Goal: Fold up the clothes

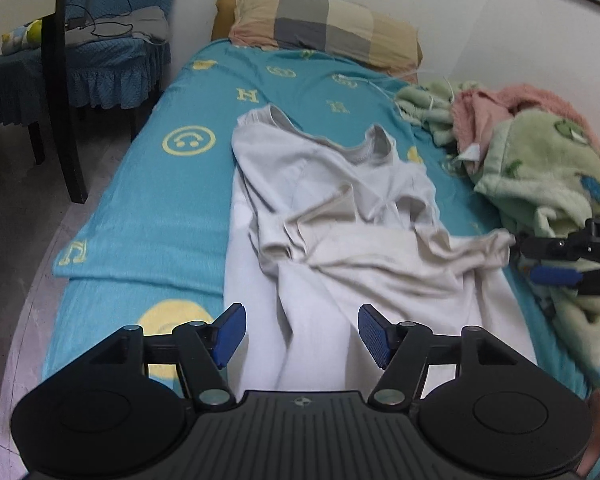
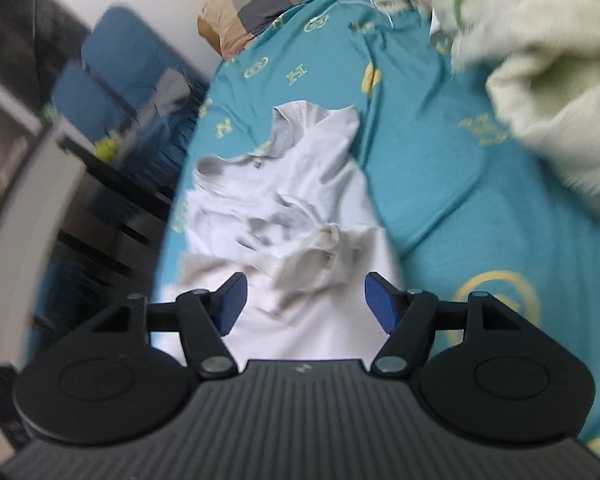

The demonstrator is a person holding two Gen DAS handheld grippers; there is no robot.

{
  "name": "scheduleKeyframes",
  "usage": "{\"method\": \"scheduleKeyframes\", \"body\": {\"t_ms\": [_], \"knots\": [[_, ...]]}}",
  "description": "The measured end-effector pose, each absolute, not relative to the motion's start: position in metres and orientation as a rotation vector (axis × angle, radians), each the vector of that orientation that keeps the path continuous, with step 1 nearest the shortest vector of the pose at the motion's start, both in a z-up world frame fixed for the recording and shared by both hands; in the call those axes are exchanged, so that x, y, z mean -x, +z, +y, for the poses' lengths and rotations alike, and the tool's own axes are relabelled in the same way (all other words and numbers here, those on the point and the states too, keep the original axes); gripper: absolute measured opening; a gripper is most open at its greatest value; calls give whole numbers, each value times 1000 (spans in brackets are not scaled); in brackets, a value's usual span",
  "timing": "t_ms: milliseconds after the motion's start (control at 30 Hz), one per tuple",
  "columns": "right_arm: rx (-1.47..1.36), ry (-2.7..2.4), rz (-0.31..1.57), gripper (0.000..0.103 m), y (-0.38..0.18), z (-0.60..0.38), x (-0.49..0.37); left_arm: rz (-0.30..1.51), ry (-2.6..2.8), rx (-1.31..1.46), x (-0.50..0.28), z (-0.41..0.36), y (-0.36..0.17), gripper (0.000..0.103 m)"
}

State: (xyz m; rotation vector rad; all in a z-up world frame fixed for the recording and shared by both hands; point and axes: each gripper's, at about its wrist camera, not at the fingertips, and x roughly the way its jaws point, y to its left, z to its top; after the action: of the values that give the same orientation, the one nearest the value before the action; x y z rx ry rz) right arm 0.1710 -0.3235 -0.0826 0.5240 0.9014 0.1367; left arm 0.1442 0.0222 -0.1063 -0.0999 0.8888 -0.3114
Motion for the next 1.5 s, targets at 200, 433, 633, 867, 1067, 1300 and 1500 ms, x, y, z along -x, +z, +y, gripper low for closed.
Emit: {"method": "scheduleKeyframes", "body": {"t_ms": [200, 433, 633, 867, 1067, 1300, 1500], "knots": [[-473, 107, 996, 67, -110, -333, -178, 915, -318, 81, -152, 14, -121, 58], [-426, 116, 1044, 42, -125, -325, -189, 939, -344, 94, -156, 11, -126, 12], [-396, 121, 1063, 7, -127, -323, -188, 922, -324, 150, -151, 22, -111, 5], [-382, 62, 1090, 6, -135, -330, -193, 940, -267, 125, -150, 26, -112, 5], [-362, 28, 1064, 8, -129, -327, -193, 954, -240, 110, -143, 27, -114, 18], [-462, 5, 927, 8, -89, -330, -160, 916, -214, 68, -111, 20, -96, 42], [-502, 56, 864, 9, -73, -310, -117, 859, -244, 104, -62, 11, -74, 65]]}}
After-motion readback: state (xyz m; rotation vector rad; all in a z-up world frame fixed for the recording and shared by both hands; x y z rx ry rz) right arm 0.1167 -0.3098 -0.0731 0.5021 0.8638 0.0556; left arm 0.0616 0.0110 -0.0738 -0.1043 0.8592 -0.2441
